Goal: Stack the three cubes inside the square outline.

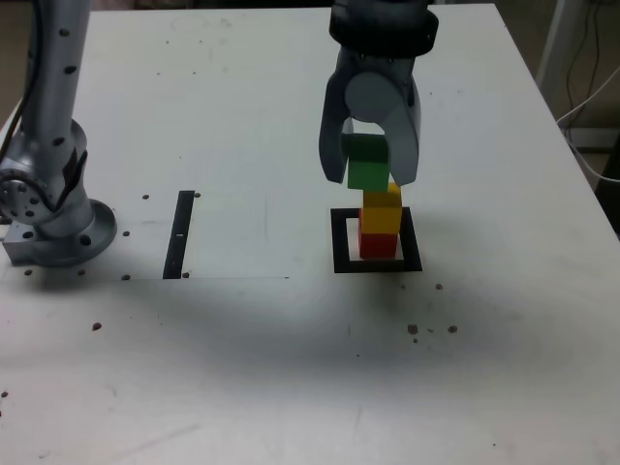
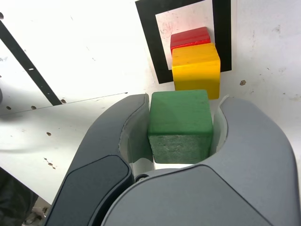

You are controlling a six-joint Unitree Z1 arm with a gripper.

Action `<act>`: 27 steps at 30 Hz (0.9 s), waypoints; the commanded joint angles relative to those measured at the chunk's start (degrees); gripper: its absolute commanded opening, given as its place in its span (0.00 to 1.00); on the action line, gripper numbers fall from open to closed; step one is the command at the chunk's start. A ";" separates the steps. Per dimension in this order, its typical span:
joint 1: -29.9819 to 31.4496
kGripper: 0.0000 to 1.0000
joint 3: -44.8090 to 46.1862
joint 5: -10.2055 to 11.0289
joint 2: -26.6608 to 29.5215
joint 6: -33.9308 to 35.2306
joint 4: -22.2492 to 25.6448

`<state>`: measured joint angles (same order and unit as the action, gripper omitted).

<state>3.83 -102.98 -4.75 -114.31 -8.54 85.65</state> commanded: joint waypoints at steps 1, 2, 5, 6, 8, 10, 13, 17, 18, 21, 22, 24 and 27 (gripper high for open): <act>0.13 0.25 -0.16 -0.09 -1.06 0.10 -0.44; 0.13 0.25 -0.16 -0.10 -1.33 0.08 -0.58; 0.13 0.25 -0.10 -0.21 -2.09 0.01 -0.93; 0.13 0.25 -0.11 -0.26 -2.44 -0.05 -1.06; 0.10 0.25 -0.18 -0.32 -2.93 -0.17 -1.31; 0.01 0.27 -0.12 -0.35 -3.33 -0.37 -1.67; -0.18 0.52 0.47 -0.32 -3.61 -0.90 -2.37; -0.37 0.93 1.45 -0.28 -3.65 -1.38 -2.98; -0.40 0.98 1.59 -0.23 -3.65 -1.40 -3.05; -0.52 1.00 1.69 0.02 -3.62 -1.40 -3.20; -0.56 1.00 1.69 0.15 -3.60 -1.40 -3.27; -0.65 1.00 1.69 0.51 -3.49 -1.40 -3.40; -0.79 1.00 1.78 1.19 -3.07 -1.39 -3.54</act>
<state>3.16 -101.21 -3.67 -117.79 -9.84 82.26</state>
